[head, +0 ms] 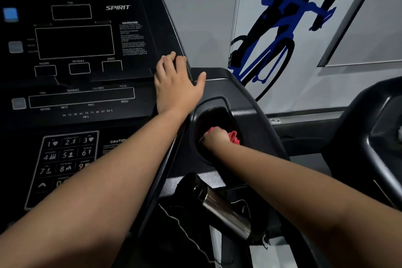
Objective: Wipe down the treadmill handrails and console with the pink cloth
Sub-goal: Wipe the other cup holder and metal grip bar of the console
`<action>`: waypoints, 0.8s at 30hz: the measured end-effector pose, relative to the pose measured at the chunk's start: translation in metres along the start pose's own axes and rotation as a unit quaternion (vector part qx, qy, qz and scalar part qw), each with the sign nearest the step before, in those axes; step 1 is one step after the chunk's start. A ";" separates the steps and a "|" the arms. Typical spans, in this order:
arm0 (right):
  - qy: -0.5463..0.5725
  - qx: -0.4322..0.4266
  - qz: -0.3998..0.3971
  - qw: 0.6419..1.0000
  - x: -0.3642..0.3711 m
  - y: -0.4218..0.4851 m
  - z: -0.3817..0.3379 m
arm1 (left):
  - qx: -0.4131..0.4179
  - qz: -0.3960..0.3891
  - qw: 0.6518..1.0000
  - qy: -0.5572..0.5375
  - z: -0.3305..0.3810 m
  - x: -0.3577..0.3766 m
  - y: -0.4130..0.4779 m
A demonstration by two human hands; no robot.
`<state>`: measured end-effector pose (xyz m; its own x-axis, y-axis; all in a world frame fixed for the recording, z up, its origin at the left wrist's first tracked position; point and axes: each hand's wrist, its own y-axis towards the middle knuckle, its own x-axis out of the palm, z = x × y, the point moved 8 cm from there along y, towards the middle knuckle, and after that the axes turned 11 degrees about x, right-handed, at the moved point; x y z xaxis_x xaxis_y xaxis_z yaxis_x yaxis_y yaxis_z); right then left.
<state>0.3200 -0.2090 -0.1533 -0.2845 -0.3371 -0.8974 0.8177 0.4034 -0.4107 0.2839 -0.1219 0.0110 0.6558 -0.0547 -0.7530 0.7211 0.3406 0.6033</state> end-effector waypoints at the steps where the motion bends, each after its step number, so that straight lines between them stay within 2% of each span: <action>1: 0.003 0.002 0.004 1.000 0.000 0.002 0.002 | 0.000 0.000 1.000 0.002 0.000 0.000 0.000; 4: -0.023 0.002 0.036 0.999 -0.004 -0.003 0.010 | -0.002 0.004 1.000 0.000 -0.002 0.000 0.000; 7: -0.022 -0.004 0.012 1.000 -0.004 -0.011 0.006 | -0.001 0.002 1.000 -0.003 -0.001 -0.001 -0.002; 11: 0.067 -0.015 -0.086 0.994 -0.008 -0.026 0.010 | -0.001 0.003 1.000 -0.007 -0.001 -0.003 -0.002; 13: 0.145 0.003 -0.195 0.970 0.004 -0.031 0.014 | -0.002 -0.001 1.000 -0.006 -0.001 -0.002 -0.003; 14: 0.190 0.006 -0.222 0.956 0.009 -0.030 0.012 | -0.003 -0.003 1.000 -0.005 -0.001 -0.001 -0.004; 17: 0.247 0.003 -0.181 0.952 0.002 -0.023 0.005 | -0.002 -0.007 1.000 -0.005 0.000 0.000 -0.004; 20: 0.256 -0.027 -0.100 0.961 -0.008 -0.016 -0.003 | 0.000 -0.008 1.000 0.000 0.001 0.001 -0.004; 24: 0.280 0.001 -0.055 0.959 -0.009 -0.006 -0.004 | 0.003 -0.007 1.000 0.006 0.001 0.001 -0.004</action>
<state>0.3161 -0.2052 -0.1433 -0.5931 0.1310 -0.7944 0.7675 0.3903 -0.5086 0.2819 -0.1244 0.0080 0.6434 -0.0484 -0.7640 0.7314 0.3337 0.5948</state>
